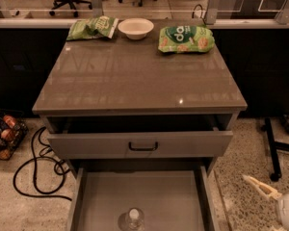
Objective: Pick water bottle from middle drawer and place on counter
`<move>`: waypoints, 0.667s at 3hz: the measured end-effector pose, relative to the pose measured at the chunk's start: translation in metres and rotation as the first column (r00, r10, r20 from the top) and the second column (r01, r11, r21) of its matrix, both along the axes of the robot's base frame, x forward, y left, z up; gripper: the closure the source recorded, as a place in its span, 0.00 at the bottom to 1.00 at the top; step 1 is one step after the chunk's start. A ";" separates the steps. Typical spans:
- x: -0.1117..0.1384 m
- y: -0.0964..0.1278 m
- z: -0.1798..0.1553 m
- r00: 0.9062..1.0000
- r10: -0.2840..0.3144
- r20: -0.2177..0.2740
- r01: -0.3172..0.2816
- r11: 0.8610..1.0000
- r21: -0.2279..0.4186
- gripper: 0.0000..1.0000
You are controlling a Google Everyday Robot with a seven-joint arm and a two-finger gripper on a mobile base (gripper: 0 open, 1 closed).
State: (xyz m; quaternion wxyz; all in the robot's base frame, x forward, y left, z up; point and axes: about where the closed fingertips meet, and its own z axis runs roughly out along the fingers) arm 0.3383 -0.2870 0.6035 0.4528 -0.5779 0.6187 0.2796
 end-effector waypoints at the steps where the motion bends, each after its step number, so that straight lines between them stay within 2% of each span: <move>1: -0.013 0.019 -0.030 0.998 0.022 -0.061 -0.018 0.998 0.057 0.00; 2: -0.012 0.020 -0.030 0.998 0.022 -0.062 -0.019 0.998 0.058 0.00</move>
Offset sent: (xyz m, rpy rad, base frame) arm -0.0109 0.0159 -0.0250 0.0465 0.0523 0.0164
